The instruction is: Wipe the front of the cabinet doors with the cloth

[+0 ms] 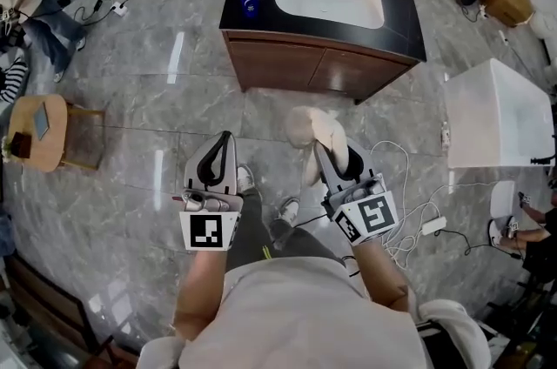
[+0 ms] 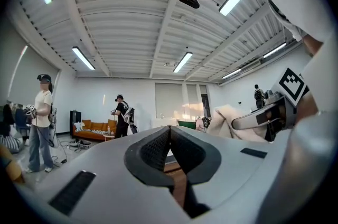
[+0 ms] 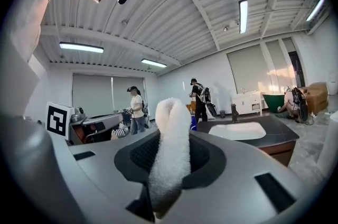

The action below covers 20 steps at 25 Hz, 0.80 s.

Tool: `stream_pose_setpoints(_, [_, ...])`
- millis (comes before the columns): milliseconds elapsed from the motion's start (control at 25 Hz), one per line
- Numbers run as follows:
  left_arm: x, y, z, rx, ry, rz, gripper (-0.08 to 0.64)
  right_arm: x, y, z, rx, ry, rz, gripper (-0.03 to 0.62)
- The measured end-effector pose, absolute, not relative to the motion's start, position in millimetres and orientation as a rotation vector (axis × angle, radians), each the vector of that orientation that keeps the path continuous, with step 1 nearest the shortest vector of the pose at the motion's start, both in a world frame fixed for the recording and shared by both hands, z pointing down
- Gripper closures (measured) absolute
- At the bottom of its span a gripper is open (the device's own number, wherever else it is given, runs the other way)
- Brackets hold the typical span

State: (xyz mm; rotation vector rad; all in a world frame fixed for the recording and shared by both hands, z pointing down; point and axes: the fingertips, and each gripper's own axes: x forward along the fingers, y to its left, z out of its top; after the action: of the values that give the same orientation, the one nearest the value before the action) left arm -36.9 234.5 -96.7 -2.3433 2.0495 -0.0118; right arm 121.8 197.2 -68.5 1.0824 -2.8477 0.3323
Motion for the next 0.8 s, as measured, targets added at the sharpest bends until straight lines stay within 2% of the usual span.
stream_pose_setpoints(800, [-138, 30, -48, -2.549, 1.876, -0.003, 0.543, 6, 14, -66, 1.155, -2.753, 0.231, 0.485])
